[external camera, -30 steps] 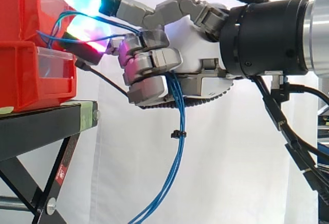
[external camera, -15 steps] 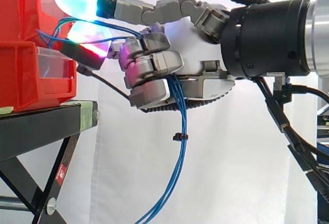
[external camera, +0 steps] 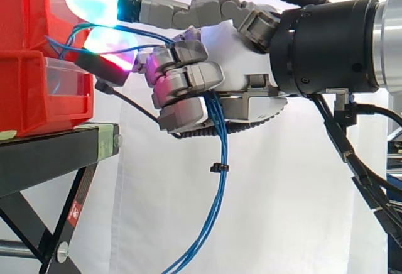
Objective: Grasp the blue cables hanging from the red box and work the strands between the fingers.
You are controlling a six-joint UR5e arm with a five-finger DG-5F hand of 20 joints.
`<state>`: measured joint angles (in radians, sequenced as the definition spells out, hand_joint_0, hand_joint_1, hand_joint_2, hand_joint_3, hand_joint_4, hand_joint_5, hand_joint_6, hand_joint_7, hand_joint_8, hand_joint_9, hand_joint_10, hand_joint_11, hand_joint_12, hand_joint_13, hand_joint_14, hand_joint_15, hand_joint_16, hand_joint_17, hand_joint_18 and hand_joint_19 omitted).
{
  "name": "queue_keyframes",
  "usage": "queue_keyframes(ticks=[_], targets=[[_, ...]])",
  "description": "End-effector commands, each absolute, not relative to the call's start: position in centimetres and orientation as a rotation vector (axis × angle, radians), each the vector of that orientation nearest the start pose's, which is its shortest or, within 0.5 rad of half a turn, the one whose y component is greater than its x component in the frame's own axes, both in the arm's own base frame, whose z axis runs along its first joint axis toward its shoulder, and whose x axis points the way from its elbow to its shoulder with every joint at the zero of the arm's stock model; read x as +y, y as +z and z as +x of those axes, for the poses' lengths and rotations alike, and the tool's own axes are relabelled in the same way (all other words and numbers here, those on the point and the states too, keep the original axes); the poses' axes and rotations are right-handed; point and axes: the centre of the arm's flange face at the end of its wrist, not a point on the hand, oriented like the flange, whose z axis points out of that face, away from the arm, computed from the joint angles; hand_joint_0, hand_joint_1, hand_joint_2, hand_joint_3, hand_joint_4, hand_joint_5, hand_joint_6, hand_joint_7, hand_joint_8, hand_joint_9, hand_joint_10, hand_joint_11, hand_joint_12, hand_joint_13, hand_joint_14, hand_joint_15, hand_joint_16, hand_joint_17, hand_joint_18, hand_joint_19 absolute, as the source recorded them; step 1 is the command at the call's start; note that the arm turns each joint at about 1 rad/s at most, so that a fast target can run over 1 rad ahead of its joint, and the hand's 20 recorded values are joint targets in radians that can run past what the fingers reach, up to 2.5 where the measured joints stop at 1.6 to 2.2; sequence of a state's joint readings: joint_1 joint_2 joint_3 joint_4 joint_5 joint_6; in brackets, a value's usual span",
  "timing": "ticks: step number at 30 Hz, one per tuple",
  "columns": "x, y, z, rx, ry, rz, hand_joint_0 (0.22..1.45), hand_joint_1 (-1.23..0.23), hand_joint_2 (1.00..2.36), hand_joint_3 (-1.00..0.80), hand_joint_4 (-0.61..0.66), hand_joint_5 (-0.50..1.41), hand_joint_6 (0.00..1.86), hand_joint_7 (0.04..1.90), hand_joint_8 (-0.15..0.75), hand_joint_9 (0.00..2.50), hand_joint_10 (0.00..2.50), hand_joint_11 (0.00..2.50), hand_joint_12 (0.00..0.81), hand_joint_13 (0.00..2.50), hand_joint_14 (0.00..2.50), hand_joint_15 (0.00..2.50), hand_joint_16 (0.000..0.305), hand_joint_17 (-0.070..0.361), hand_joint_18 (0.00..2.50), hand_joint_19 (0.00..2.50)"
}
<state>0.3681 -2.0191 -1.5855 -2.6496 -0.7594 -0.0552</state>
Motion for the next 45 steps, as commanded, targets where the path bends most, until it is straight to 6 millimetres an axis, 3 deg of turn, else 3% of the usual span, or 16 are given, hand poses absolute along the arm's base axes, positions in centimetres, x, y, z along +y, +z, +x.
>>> queue_keyframes(ticks=[1, 4, 6, 8, 13, 15, 16, 19, 23, 28, 32, 36, 40, 43, 44, 45], targets=[[2.64, 27.25, 63.96, 0.888, 0.856, 1.351, 1.08, -0.75, 1.18, -0.23, 0.39, 0.02, 1.41, 1.33, 0.350, 0.91, 2.50, 1.99, 0.431, 1.02, 2.50, 1.29, 0.063, 0.142, 1.39, 1.65], [2.66, 27.33, 64.01, 0.885, 0.858, 1.351, 0.80, -0.70, 1.01, -0.77, 0.36, -0.13, 1.47, 1.34, 0.350, 0.91, 2.50, 1.99, 0.431, 1.02, 2.50, 1.29, 0.063, 0.142, 1.39, 1.65], [2.63, 27.16, 63.97, 0.888, 0.853, 1.352, 0.93, -0.72, 1.00, -0.89, 0.30, -0.10, 1.53, 1.29, 0.350, 0.91, 2.50, 1.99, 0.431, 1.02, 2.50, 1.29, 0.063, 0.142, 1.39, 1.65], [2.64, 27.32, 63.99, 0.885, 0.856, 1.352, 1.24, -0.76, 1.01, -0.21, 0.07, -0.18, 1.71, 1.46, 0.350, 0.91, 2.50, 1.99, 0.431, 1.02, 2.50, 1.29, 0.063, 0.142, 1.39, 1.65], [2.56, 27.32, 64.00, 0.885, 0.856, 1.352, 1.31, -0.70, 1.01, -0.11, 0.22, 0.08, 1.51, 1.38, 0.350, 0.91, 2.50, 1.99, 0.431, 1.02, 2.50, 1.29, 0.063, 0.142, 1.39, 1.65], [2.54, 27.25, 63.96, 0.887, 0.855, 1.352, 1.13, -0.74, 1.15, -0.17, 0.36, 0.16, 1.00, 1.48, 0.350, 0.91, 2.50, 1.99, 0.431, 1.02, 2.50, 1.29, 0.063, 0.142, 1.39, 1.65], [2.55, 27.16, 63.98, 0.888, 0.853, 1.352, 0.99, -0.69, 1.00, -0.25, 0.33, 0.34, 0.08, 1.42, 0.350, 0.91, 2.50, 1.99, 0.431, 1.02, 2.50, 1.29, 0.063, 0.142, 1.39, 1.65], [2.55, 27.16, 63.98, 0.888, 0.853, 1.352, 1.18, -0.66, 1.01, -0.63, 0.43, 0.38, 0.02, 1.05, 0.350, 0.91, 2.50, 1.99, 0.431, 1.02, 2.50, 1.29, 0.063, 0.142, 1.39, 1.65], [2.55, 27.16, 63.98, 0.888, 0.853, 1.352, 1.32, -0.64, 1.02, -0.45, 0.42, 0.46, 0.01, 0.89, 0.350, 0.91, 2.50, 1.99, 0.431, 1.02, 2.50, 1.29, 0.063, 0.142, 1.39, 1.65], [2.54, 27.25, 63.96, 0.887, 0.855, 1.352, 1.30, -0.62, 1.02, -0.46, 0.13, 0.53, 0.01, 1.45, 0.350, 0.91, 2.50, 1.99, 0.431, 1.02, 2.50, 1.29, 0.063, 0.142, 1.39, 1.65], [2.58, 27.19, 64.03, 0.885, 0.858, 1.351, 1.08, -0.77, 1.01, -0.55, 0.19, -0.11, 1.22, 1.06, 0.350, 0.91, 2.50, 1.99, 0.431, 1.02, 2.50, 1.29, 0.063, 0.142, 1.39, 1.65], [2.58, 27.34, 64.03, 0.884, 0.859, 1.351, 0.99, -0.79, 1.00, -0.94, 0.23, -0.15, 1.46, 1.09, 0.350, 0.91, 2.50, 1.99, 0.431, 1.02, 2.50, 1.29, 0.063, 0.142, 1.39, 1.65], [2.47, 27.28, 64.00, 0.884, 0.857, 1.351, 1.26, -0.78, 1.01, -0.36, 0.04, -0.15, 1.53, 1.41, 0.350, 0.91, 2.50, 1.99, 0.431, 1.02, 2.50, 1.29, 0.063, 0.142, 1.39, 1.65], [2.55, 27.17, 63.99, 0.887, 0.855, 1.352, 1.32, -0.66, 1.01, -0.30, 0.16, 0.28, 1.07, 1.34, 0.350, 0.91, 2.50, 1.99, 0.431, 1.02, 2.50, 1.29, 0.063, 0.142, 1.39, 1.65], [2.57, 27.17, 64.00, 0.888, 0.856, 1.351, 1.30, -0.66, 1.02, -0.31, 0.19, 0.54, 0.24, 1.53, 0.350, 0.91, 2.50, 1.99, 0.431, 1.02, 2.50, 1.29, 0.063, 0.142, 1.39, 1.65], [2.56, 27.27, 63.98, 0.887, 0.857, 1.351, 1.28, -0.67, 1.01, -0.31, 0.22, 0.60, 0.00, 1.56, 0.350, 0.91, 2.50, 1.99, 0.431, 1.02, 2.50, 1.29, 0.063, 0.142, 1.39, 1.65]])
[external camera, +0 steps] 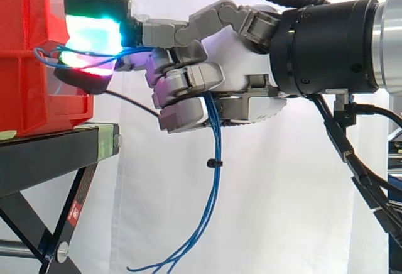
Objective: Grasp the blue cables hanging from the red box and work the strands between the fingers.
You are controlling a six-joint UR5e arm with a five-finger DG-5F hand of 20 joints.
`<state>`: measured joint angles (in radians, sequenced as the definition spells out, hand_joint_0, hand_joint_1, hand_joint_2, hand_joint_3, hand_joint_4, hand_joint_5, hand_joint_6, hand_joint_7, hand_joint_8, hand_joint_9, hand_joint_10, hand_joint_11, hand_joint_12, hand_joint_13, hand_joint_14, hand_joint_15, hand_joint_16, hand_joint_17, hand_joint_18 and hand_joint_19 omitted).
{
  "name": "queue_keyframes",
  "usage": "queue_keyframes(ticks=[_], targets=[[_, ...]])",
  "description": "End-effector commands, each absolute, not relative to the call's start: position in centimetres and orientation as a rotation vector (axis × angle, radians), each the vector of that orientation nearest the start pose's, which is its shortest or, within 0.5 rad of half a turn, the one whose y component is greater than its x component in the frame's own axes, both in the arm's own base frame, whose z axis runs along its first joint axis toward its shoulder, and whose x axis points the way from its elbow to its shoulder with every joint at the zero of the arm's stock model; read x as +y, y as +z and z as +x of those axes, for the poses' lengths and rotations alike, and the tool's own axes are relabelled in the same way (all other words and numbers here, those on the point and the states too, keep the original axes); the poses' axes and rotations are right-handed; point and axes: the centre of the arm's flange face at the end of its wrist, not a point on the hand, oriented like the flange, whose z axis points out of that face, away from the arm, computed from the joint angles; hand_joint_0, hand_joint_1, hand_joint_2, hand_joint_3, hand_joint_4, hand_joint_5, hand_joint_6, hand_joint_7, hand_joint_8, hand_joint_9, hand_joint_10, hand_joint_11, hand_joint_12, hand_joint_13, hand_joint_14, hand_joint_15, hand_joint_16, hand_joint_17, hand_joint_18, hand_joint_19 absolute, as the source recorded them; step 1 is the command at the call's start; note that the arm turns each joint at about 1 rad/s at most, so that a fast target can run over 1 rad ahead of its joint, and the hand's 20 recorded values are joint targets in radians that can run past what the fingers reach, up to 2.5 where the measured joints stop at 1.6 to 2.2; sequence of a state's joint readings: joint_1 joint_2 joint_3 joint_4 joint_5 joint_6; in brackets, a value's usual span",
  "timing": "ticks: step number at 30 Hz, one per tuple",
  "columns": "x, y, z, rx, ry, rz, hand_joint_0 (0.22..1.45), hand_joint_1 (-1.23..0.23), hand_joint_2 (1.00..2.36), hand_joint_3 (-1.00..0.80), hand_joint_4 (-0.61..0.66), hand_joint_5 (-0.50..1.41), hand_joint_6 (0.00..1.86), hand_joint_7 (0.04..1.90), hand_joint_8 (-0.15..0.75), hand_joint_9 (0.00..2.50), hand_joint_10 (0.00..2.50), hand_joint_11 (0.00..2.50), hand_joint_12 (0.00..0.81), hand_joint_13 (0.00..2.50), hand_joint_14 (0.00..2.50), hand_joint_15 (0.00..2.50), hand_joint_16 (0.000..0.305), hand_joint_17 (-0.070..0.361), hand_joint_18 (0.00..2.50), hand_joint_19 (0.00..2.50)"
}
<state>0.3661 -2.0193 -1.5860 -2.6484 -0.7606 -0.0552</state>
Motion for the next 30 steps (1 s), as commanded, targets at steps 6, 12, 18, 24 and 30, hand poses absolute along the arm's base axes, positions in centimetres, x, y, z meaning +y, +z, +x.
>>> queue_keyframes(ticks=[6, 12, 18, 24, 30], targets=[[2.54, 27.25, 63.96, 0.887, 0.855, 1.352, 0.85, -0.59, 1.01, -0.63, 0.32, 0.33, 0.02, 1.14, 0.350, 0.91, 2.50, 1.99, 0.431, 1.02, 2.50, 1.29, 0.063, 0.142, 1.39, 1.65], [2.55, 27.16, 63.98, 0.888, 0.853, 1.352, 0.71, -0.62, 1.00, -1.00, 0.28, 0.23, 0.01, 1.24, 0.350, 0.91, 2.50, 1.99, 0.431, 1.02, 2.50, 1.29, 0.063, 0.142, 1.39, 1.65], [2.47, 27.23, 64.02, 0.886, 0.853, 1.352, 0.77, -0.77, 1.00, -1.00, 0.24, -0.03, 0.46, 1.25, 0.350, 0.91, 2.50, 1.99, 0.431, 1.02, 2.50, 1.29, 0.063, 0.142, 1.39, 1.65], [2.54, 27.25, 63.96, 0.893, 0.846, 1.346, 0.92, -0.81, 1.00, -1.00, 0.23, -0.23, 1.07, 1.07, 0.350, 0.91, 2.50, 1.99, 0.431, 1.02, 2.50, 1.29, 0.063, 0.142, 1.39, 1.65], [2.56, 27.23, 64.02, 0.893, 0.846, 1.346, 1.03, -0.73, 1.01, -0.62, 0.22, -0.21, 1.16, 1.02, 0.350, 0.91, 2.50, 1.99, 0.431, 1.02, 2.50, 1.29, 0.063, 0.142, 1.39, 1.65]])
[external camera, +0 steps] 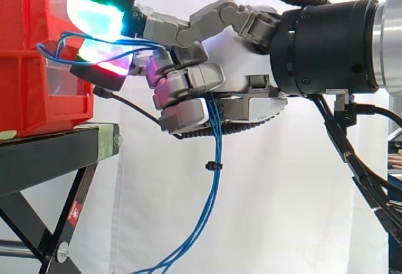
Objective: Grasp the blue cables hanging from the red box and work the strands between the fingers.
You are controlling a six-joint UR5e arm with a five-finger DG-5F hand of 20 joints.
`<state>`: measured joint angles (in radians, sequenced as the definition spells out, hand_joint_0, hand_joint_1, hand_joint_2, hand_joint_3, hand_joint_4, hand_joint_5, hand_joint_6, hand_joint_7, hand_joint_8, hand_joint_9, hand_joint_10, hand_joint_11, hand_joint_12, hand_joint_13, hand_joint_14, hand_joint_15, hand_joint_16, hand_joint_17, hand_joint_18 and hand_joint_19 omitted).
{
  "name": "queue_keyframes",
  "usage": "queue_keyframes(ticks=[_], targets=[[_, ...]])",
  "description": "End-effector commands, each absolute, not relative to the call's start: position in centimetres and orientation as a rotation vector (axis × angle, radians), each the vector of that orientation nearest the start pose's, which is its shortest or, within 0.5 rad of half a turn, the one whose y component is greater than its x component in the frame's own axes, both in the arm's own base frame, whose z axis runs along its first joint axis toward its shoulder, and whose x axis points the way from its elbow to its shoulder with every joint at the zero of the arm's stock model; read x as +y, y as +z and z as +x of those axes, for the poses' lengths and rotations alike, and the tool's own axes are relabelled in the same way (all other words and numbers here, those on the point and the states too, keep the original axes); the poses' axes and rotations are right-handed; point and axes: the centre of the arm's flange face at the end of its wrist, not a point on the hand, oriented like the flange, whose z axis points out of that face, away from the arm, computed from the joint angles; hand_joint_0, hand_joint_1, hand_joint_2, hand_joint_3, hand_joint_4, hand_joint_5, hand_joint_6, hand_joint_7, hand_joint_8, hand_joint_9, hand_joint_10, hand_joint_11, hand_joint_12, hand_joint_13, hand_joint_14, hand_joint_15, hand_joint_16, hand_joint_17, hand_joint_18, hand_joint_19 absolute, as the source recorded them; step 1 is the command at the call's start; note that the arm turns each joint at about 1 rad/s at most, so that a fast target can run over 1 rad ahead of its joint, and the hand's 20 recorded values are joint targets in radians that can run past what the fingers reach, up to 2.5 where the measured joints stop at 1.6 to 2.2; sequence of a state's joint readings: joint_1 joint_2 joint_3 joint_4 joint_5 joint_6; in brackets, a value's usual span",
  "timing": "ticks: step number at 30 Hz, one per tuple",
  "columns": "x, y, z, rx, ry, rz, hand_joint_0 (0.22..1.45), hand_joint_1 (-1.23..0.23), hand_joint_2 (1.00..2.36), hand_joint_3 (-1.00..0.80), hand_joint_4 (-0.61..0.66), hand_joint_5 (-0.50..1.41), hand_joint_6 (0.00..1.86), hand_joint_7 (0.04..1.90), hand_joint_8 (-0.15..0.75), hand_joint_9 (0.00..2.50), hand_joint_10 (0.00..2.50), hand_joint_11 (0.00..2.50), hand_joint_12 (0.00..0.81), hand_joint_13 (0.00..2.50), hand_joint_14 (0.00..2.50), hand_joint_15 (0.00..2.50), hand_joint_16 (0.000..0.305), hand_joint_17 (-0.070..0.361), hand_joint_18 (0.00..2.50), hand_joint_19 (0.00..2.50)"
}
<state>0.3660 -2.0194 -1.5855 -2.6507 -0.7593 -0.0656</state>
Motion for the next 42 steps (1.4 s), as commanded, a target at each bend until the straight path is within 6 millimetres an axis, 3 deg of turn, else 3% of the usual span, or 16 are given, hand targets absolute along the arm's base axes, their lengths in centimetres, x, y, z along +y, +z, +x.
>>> queue_keyframes(ticks=[1, 10, 13, 15, 19, 22, 23, 25, 26, 27, 28, 29, 32, 34, 37, 42], targets=[[2.54, 27.25, 63.96, 0.893, 0.846, 1.346, 1.03, -0.70, 1.01, -0.63, 0.22, -0.21, 1.17, 1.02, 0.350, 0.91, 2.50, 1.99, 0.431, 1.02, 2.50, 1.29, 0.063, 0.142, 1.39, 1.65], [2.56, 27.23, 64.02, 0.893, 0.846, 1.346, 1.19, -0.57, 1.02, -0.35, 0.20, 0.04, 0.98, 1.10, 0.350, 0.91, 2.50, 1.99, 0.431, 1.02, 2.50, 1.29, 0.063, 0.142, 1.39, 1.65], [2.54, 27.25, 63.96, 0.893, 0.846, 1.346, 1.19, -0.60, 1.02, -0.32, 0.22, -0.12, 1.34, 1.02, 0.350, 0.91, 2.50, 1.99, 0.431, 1.02, 2.50, 1.29, 0.063, 0.142, 1.39, 1.65], [2.56, 27.23, 64.02, 0.893, 0.846, 1.346, 1.13, -0.70, 1.02, -0.40, 0.26, -0.19, 1.41, 0.97, 0.350, 0.91, 2.50, 1.99, 0.431, 1.02, 2.50, 1.29, 0.063, 0.142, 1.39, 1.65], [2.48, 27.33, 64.02, 0.891, 0.849, 1.345, 1.02, -0.78, 1.00, -0.93, 0.27, -0.19, 1.59, 1.07, 0.350, 0.91, 2.50, 1.99, 0.431, 1.02, 2.50, 1.29, 0.063, 0.142, 1.39, 1.65], [2.48, 27.18, 64.02, 0.892, 0.848, 1.346, 1.15, -0.76, 1.02, -0.40, 0.12, -0.19, 1.61, 1.44, 0.350, 0.91, 2.50, 1.99, 0.431, 1.02, 2.50, 1.29, 0.063, 0.142, 1.39, 1.65], [2.48, 27.34, 64.04, 0.889, 0.850, 1.345, 1.30, -0.72, 1.01, -0.20, 0.20, -0.02, 1.54, 1.53, 0.350, 0.91, 2.50, 1.99, 0.431, 1.02, 2.50, 1.29, 0.063, 0.142, 1.39, 1.65], [2.57, 27.18, 64.01, 0.893, 0.849, 1.345, 1.31, -0.67, 1.01, -0.19, 0.24, 0.18, 1.29, 1.50, 0.350, 0.91, 2.50, 1.99, 0.431, 1.02, 2.50, 1.29, 0.063, 0.142, 1.39, 1.65], [2.59, 27.25, 64.05, 0.893, 0.849, 1.344, 1.27, -0.65, 1.01, -0.18, 0.24, 0.36, 0.87, 1.46, 0.350, 0.91, 2.50, 1.99, 0.431, 1.02, 2.50, 1.29, 0.063, 0.142, 1.39, 1.65], [2.47, 27.28, 64.00, 0.892, 0.848, 1.345, 1.27, -0.66, 1.01, -0.18, 0.25, 0.37, 0.86, 1.40, 0.350, 0.91, 2.50, 1.99, 0.431, 1.02, 2.50, 1.29, 0.063, 0.142, 1.39, 1.65], [2.58, 27.19, 64.03, 0.892, 0.850, 1.345, 1.21, -0.66, 1.01, -0.20, 0.26, 0.54, 0.20, 1.57, 0.350, 0.91, 2.50, 1.99, 0.431, 1.02, 2.50, 1.29, 0.063, 0.142, 1.39, 1.65], [2.47, 27.29, 64.01, 0.889, 0.850, 1.345, 1.15, -0.66, 1.01, -0.20, 0.32, 0.55, 0.01, 1.40, 0.350, 0.91, 2.50, 1.99, 0.431, 1.02, 2.50, 1.29, 0.063, 0.142, 1.39, 1.65], [2.48, 27.19, 64.03, 0.892, 0.848, 1.345, 1.07, -0.65, 1.00, -0.17, 0.35, 0.51, 0.02, 1.23, 0.350, 0.91, 2.50, 1.99, 0.431, 1.02, 2.50, 1.29, 0.063, 0.142, 1.39, 1.65], [2.49, 27.35, 64.05, 0.888, 0.851, 1.345, 1.06, -0.63, 1.01, -0.25, 0.22, 0.40, 0.00, 1.45, 0.350, 0.91, 2.50, 1.99, 0.431, 1.02, 2.50, 1.29, 0.063, 0.142, 1.39, 1.65], [2.48, 27.19, 64.03, 0.891, 0.849, 1.345, 1.12, -0.71, 1.01, -0.46, 0.18, -0.07, 1.09, 1.05, 0.350, 0.91, 2.50, 1.99, 0.431, 1.02, 2.50, 1.29, 0.063, 0.142, 1.39, 1.65], [2.49, 27.29, 64.02, 0.890, 0.851, 1.345, 1.07, -0.79, 1.00, -0.96, 0.23, -0.18, 1.58, 1.10, 0.350, 0.91, 2.50, 1.99, 0.431, 1.02, 2.50, 1.29, 0.063, 0.142, 1.39, 1.65]])
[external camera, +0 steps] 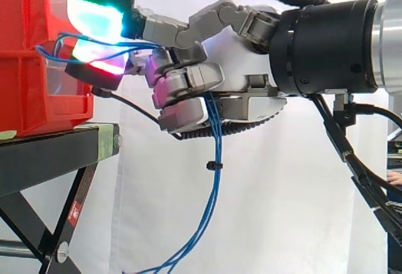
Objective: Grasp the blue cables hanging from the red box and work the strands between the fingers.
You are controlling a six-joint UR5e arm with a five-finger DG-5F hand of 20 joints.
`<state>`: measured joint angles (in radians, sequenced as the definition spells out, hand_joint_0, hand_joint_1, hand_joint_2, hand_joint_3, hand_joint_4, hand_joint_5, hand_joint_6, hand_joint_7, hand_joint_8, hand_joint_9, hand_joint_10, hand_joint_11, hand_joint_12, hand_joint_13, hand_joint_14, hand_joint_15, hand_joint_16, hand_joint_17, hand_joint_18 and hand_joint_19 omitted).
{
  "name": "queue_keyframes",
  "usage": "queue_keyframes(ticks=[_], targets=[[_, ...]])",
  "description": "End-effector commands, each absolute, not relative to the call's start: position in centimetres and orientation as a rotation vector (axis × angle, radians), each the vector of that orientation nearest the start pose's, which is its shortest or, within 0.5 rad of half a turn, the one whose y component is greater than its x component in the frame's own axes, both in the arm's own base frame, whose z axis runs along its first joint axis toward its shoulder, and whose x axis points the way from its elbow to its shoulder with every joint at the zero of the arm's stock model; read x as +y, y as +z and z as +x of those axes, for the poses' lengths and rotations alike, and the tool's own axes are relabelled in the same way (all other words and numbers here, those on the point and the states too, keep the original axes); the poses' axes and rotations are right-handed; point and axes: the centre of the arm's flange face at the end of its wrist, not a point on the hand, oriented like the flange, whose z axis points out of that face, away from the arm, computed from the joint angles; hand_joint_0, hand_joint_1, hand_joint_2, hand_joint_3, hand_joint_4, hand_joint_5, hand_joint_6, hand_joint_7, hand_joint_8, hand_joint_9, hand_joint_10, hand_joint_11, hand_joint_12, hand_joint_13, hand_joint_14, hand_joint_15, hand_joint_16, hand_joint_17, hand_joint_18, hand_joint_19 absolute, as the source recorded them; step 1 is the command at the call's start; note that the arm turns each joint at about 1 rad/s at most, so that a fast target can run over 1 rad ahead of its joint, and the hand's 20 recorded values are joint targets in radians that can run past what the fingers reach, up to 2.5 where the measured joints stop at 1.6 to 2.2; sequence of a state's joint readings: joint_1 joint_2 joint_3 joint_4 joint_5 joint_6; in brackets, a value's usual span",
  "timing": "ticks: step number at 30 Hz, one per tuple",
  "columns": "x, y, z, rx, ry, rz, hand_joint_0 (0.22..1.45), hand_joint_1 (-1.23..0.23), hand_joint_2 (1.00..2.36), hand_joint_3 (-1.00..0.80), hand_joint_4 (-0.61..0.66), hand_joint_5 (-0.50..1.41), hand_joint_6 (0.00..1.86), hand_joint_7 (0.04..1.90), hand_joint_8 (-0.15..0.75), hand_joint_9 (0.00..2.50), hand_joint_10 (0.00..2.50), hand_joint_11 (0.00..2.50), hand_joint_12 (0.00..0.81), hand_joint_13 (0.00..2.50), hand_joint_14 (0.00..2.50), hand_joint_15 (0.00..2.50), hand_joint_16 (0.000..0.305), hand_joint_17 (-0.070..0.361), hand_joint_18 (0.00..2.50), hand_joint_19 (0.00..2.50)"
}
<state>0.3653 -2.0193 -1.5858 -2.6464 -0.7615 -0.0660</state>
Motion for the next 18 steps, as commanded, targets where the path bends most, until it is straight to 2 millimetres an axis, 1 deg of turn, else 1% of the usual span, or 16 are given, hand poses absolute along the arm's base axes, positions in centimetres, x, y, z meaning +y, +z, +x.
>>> queue_keyframes(ticks=[1, 2, 3, 4, 5, 6, 7, 8, 9, 11, 12, 13, 15, 16, 17, 18], targets=[[2.51, 27.26, 64.08, 0.890, 0.851, 1.345, 1.10, -0.80, 1.01, -0.87, 0.18, -0.15, 1.58, 1.19, 0.350, 0.91, 2.50, 1.99, 0.431, 1.02, 2.50, 1.29, 0.063, 0.142, 1.39, 1.65], [2.51, 27.27, 64.09, 0.889, 0.852, 1.344, 1.13, -0.81, 1.01, -0.68, 0.13, -0.15, 1.55, 1.34, 0.350, 0.91, 2.50, 1.99, 0.431, 1.02, 2.50, 1.29, 0.063, 0.142, 1.39, 1.65], [2.51, 27.36, 64.07, 0.888, 0.853, 1.344, 1.14, -0.80, 1.02, -0.50, 0.14, -0.16, 1.54, 1.41, 0.350, 0.91, 2.50, 1.99, 0.431, 1.02, 2.50, 1.29, 0.063, 0.142, 1.39, 1.65], [2.50, 27.21, 64.05, 0.890, 0.851, 1.345, 1.24, -0.80, 1.01, -0.33, 0.20, -0.09, 1.54, 1.50, 0.350, 0.91, 2.50, 1.99, 0.431, 1.02, 2.50, 1.29, 0.063, 0.142, 1.39, 1.65], [2.50, 27.21, 64.05, 0.890, 0.851, 1.345, 1.29, -0.67, 1.02, -0.21, 0.25, 0.21, 1.22, 1.48, 0.350, 0.91, 2.50, 1.99, 0.431, 1.02, 2.50, 1.29, 0.063, 0.142, 1.39, 1.65], [2.50, 27.31, 64.05, 0.888, 0.853, 1.344, 1.30, -0.64, 1.02, -0.22, 0.25, 0.21, 1.22, 1.44, 0.350, 0.91, 2.50, 1.99, 0.431, 1.02, 2.50, 1.29, 0.063, 0.142, 1.39, 1.65], [2.50, 27.31, 64.05, 0.888, 0.853, 1.344, 1.31, -0.63, 1.02, -0.25, 0.25, 0.50, 0.57, 1.56, 0.350, 0.91, 2.50, 1.99, 0.431, 1.02, 2.50, 1.29, 0.063, 0.142, 1.39, 1.65], [2.52, 27.28, 64.10, 0.889, 0.852, 1.343, 1.30, -0.64, 1.02, -0.27, 0.29, 0.65, 0.01, 1.57, 0.350, 0.91, 2.50, 1.99, 0.431, 1.02, 2.50, 1.29, 0.063, 0.142, 1.39, 1.65], [2.51, 27.37, 64.09, 0.887, 0.855, 1.344, 1.29, -0.65, 1.02, -0.27, 0.30, 0.64, 0.01, 1.53, 0.350, 0.91, 2.50, 1.99, 0.431, 1.02, 2.50, 1.29, 0.063, 0.142, 1.39, 1.65], [2.51, 27.37, 64.09, 0.887, 0.855, 1.344, 1.16, -0.71, 1.00, -0.11, 0.40, 0.63, 0.02, 1.19, 0.350, 0.91, 2.50, 1.99, 0.431, 1.02, 2.50, 1.29, 0.063, 0.142, 1.39, 1.65], [2.50, 27.31, 64.05, 0.888, 0.853, 1.344, 1.16, -0.71, 1.00, -0.08, 0.41, 0.63, 0.02, 1.18, 0.350, 0.91, 2.50, 1.99, 0.431, 1.02, 2.50, 1.29, 0.063, 0.142, 1.39, 1.65], [2.51, 27.37, 64.09, 0.887, 0.855, 1.344, 1.05, -0.68, 1.07, -0.04, 0.42, 0.60, 0.02, 1.11, 0.350, 0.91, 2.50, 1.99, 0.431, 1.02, 2.50, 1.29, 0.063, 0.142, 1.39, 1.65], [2.50, 27.22, 64.06, 0.889, 0.852, 1.344, 1.01, -0.67, 1.05, -0.03, 0.32, 0.57, 0.02, 1.15, 0.350, 0.91, 2.50, 1.99, 0.431, 1.02, 2.50, 1.29, 0.063, 0.142, 1.39, 1.65], [2.52, 27.28, 64.10, 0.888, 0.853, 1.344, 1.03, -0.69, 1.00, -0.10, 0.24, 0.50, 0.02, 1.29, 0.350, 0.91, 2.50, 1.99, 0.431, 1.02, 2.50, 1.29, 0.063, 0.142, 1.39, 1.65], [2.51, 27.37, 64.09, 0.888, 0.853, 1.343, 1.08, -0.72, 1.02, -0.26, 0.13, 0.27, 0.39, 1.35, 0.350, 0.91, 2.50, 1.99, 0.431, 1.02, 2.50, 1.29, 0.063, 0.142, 1.39, 1.65], [2.50, 27.31, 64.05, 0.888, 0.853, 1.344, 1.09, -0.74, 1.02, -0.29, 0.12, 0.20, 0.58, 1.28, 0.350, 0.91, 2.50, 1.99, 0.431, 1.02, 2.50, 1.29, 0.063, 0.142, 1.39, 1.65]])
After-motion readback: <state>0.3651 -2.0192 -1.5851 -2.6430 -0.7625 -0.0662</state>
